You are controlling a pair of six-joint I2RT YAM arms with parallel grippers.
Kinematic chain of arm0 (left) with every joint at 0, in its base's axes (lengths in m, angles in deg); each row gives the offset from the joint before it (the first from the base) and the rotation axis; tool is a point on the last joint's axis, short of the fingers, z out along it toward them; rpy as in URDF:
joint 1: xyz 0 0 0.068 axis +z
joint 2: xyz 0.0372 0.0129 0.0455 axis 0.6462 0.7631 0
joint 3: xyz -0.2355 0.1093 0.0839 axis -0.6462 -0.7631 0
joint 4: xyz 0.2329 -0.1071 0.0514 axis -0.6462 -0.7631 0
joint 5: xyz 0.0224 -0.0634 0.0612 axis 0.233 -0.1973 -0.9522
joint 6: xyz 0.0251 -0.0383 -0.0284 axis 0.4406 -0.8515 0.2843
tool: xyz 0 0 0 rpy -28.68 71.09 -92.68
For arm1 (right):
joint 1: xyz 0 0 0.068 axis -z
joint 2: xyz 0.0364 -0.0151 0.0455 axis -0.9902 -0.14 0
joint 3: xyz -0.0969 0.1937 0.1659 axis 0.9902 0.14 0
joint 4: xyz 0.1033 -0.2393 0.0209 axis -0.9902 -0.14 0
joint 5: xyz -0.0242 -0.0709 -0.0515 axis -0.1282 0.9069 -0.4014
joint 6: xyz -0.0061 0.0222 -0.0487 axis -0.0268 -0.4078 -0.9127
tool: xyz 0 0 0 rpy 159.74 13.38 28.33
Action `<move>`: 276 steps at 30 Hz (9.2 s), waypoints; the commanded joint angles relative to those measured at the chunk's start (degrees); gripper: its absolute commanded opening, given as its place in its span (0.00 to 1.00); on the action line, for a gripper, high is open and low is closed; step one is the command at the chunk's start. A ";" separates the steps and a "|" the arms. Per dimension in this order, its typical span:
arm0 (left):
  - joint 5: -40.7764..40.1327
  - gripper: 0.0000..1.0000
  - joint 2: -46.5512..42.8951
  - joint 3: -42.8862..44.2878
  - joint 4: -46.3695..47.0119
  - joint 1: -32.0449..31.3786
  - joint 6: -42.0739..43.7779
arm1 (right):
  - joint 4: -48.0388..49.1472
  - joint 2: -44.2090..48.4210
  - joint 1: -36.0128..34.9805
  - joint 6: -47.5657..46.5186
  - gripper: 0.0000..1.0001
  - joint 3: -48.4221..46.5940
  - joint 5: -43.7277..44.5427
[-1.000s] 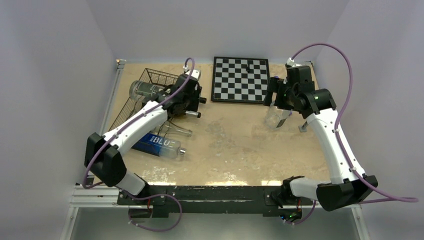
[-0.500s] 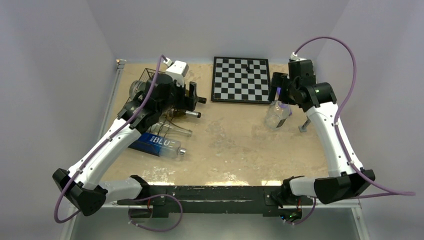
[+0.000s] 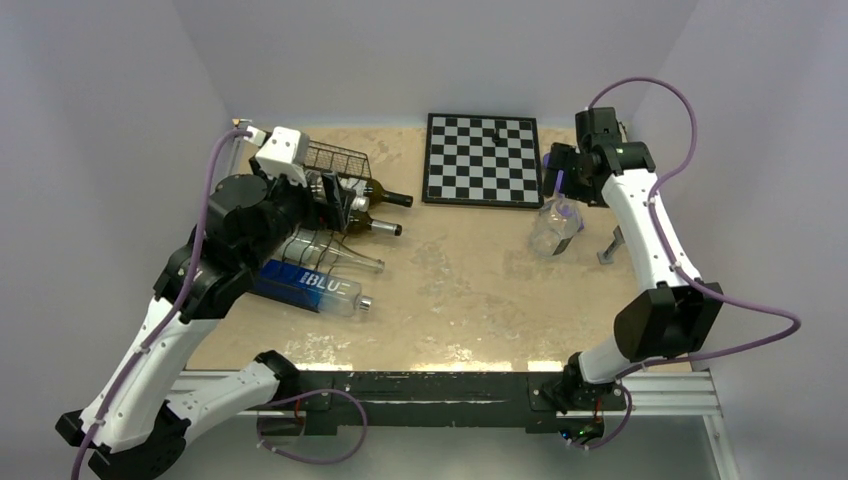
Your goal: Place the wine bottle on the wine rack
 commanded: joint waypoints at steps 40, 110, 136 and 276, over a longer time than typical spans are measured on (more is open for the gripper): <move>-5.42 0.92 4.99 5.48 -8.70 0.51 4.35 | -6.38 -7.10 0.42 -2.31 0.00 -6.38 0.64; -1.29 0.93 0.29 19.94 -14.99 0.51 3.50 | 32.10 3.53 -30.28 29.52 0.00 -9.51 -33.22; -2.91 0.93 -3.66 25.42 -16.25 0.44 4.26 | 54.50 -23.78 -44.61 37.99 0.00 -31.80 -23.36; -16.37 0.92 -10.82 6.30 -38.14 0.36 -12.35 | 83.92 -27.40 -59.84 98.43 0.76 17.35 -26.28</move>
